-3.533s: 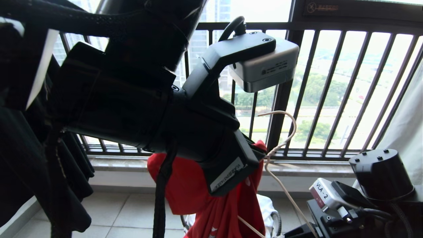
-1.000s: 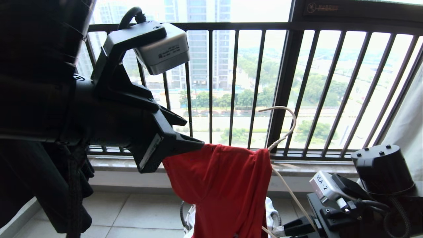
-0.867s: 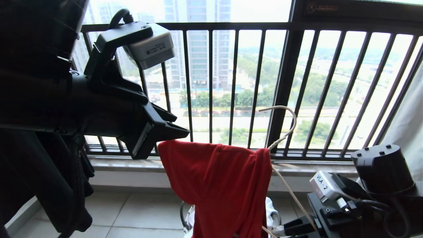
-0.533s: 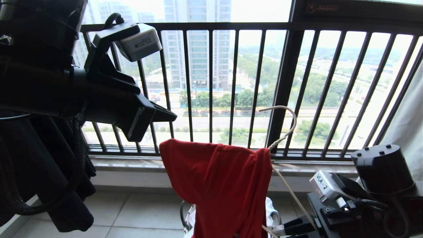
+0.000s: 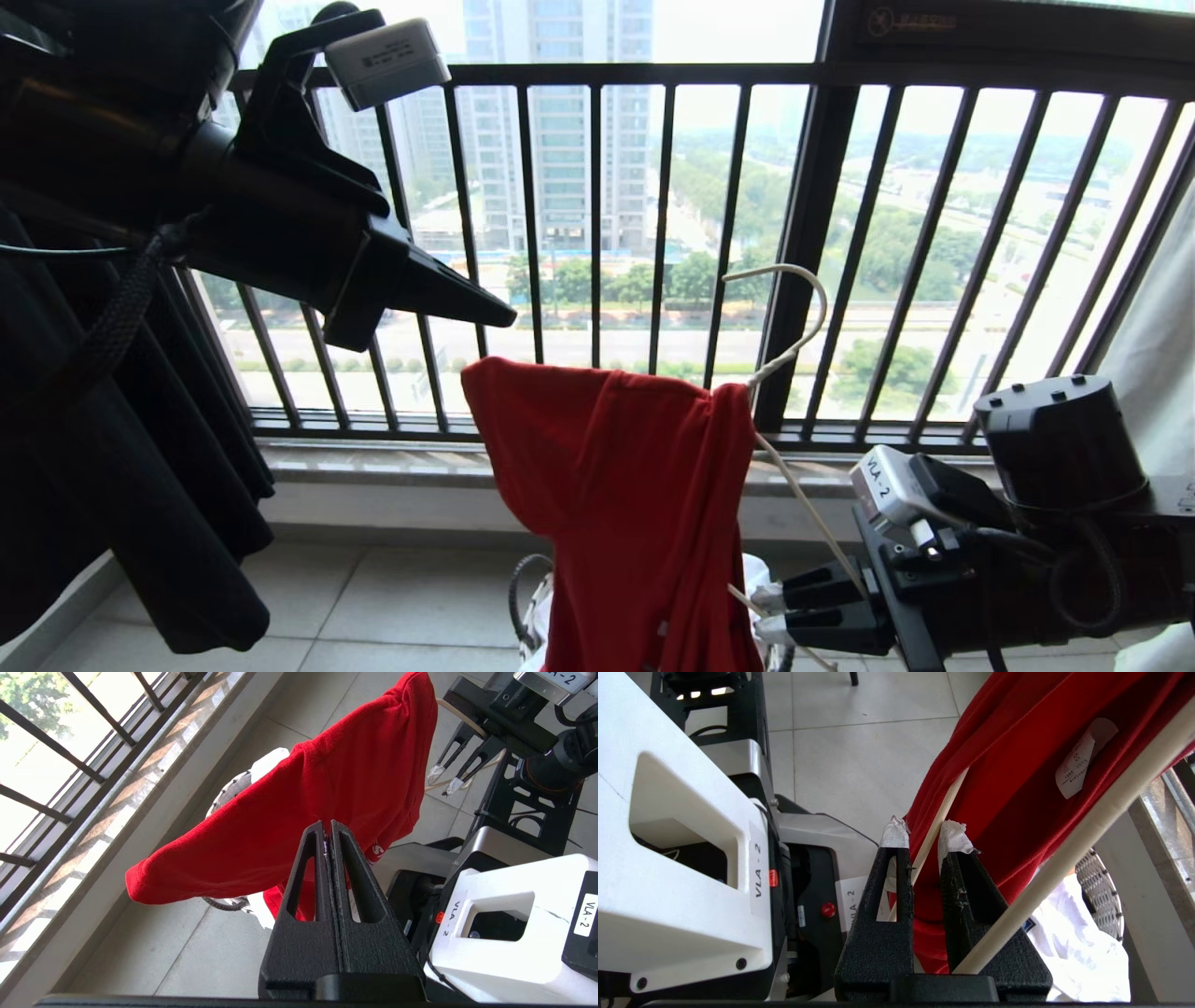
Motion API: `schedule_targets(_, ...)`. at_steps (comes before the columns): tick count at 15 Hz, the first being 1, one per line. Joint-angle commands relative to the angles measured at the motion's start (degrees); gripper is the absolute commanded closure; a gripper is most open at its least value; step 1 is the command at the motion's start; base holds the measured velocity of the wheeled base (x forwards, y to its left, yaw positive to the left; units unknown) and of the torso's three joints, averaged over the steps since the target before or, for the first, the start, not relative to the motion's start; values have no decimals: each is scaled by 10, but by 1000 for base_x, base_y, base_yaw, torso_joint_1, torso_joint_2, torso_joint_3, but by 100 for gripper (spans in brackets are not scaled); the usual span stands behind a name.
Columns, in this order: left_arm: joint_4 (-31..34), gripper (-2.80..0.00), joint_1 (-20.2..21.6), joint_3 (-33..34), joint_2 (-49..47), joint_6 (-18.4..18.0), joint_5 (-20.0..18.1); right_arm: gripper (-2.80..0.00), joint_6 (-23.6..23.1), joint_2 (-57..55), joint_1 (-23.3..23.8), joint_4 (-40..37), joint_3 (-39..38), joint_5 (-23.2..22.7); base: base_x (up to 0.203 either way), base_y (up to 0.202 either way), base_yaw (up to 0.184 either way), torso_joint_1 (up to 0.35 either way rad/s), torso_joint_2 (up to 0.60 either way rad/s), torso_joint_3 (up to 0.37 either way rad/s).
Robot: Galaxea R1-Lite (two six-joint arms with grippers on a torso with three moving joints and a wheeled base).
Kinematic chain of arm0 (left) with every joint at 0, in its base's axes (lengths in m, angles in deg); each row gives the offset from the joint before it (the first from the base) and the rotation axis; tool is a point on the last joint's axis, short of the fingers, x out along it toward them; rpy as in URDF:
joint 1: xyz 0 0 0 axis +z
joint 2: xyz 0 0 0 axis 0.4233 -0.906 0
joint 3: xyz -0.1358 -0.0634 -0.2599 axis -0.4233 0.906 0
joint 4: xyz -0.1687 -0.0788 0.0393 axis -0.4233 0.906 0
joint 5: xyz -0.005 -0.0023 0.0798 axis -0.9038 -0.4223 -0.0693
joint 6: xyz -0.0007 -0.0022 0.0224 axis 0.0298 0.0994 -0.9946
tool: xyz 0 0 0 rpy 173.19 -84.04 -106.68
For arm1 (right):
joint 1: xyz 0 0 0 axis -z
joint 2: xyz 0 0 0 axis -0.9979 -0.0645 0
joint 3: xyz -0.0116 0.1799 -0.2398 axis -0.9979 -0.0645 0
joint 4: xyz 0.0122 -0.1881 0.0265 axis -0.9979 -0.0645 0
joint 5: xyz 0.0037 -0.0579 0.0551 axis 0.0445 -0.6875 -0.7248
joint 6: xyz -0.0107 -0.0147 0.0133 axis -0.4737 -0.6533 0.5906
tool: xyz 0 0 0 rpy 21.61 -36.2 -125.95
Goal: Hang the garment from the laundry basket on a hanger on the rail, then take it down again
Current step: Hang the clothes on the clothes rack
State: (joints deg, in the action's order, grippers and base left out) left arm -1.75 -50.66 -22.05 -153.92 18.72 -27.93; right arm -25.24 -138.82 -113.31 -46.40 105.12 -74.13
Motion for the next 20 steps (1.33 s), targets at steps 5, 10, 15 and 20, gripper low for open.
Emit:
schedule_targets(5, 94, 0, 8, -48, -66, -88, -29, 0, -113, -35, -6, -50, 44, -1, 0, 0, 0, 0, 0, 0)
schedule_targets(10, 153, 0, -7, -41, -56, -145, -18, 0, -125, -37, -52, -51, 33, -1, 0, 0, 0, 0, 0, 0)
schedule_targets(15, 158, -280, -10, -40, -52, -173, -18, 0, -126, -37, -53, -49, 33, -1, 0, 0, 0, 0, 0, 0)
schedule_targets(20, 166, -280, -11, -33, -73, -200, -18, 0, -126, -26, -53, -50, 30, -1, 0, 0, 0, 0, 0, 0)
